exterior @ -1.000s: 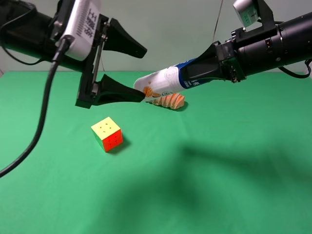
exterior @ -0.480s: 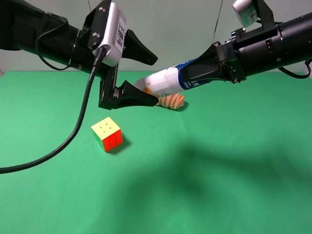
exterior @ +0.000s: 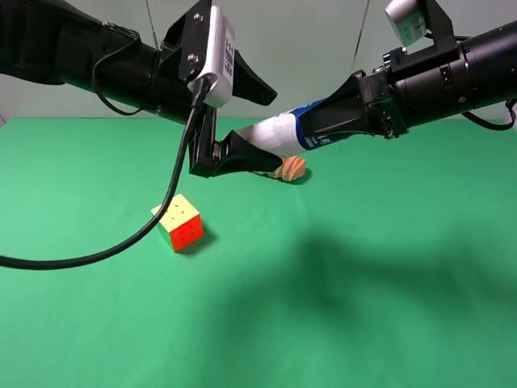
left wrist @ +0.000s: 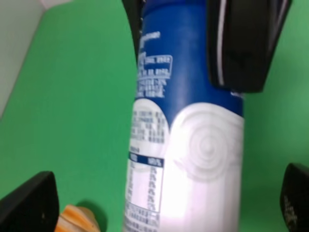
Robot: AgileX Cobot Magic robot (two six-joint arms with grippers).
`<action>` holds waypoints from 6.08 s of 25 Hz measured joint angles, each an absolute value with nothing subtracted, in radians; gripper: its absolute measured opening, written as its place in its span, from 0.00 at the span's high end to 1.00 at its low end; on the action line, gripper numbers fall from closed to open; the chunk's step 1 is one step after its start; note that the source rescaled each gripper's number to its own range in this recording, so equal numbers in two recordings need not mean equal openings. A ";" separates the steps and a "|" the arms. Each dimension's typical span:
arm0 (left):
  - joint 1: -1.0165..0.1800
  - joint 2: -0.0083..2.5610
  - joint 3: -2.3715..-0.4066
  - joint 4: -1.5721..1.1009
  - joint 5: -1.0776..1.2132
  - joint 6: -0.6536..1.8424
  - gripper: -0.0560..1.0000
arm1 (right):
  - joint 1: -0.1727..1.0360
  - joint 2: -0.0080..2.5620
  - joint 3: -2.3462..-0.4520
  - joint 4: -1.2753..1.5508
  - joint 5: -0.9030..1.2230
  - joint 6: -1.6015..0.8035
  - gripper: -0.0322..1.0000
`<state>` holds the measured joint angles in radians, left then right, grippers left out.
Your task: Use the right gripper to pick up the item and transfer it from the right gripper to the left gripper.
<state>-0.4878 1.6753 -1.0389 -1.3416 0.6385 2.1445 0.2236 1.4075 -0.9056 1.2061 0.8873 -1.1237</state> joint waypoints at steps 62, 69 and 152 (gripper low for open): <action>-0.559 1.791 -1.117 -1.330 0.543 2.156 0.89 | 0.224 1.189 -0.972 0.930 0.559 -0.824 0.00; -0.559 1.791 -1.117 -1.330 0.546 2.156 0.89 | 0.224 1.045 -0.972 0.281 0.556 -0.232 0.00; -0.559 1.791 -1.117 -1.483 0.522 2.149 0.89 | -0.056 -0.006 -0.487 0.000 1.010 0.128 0.00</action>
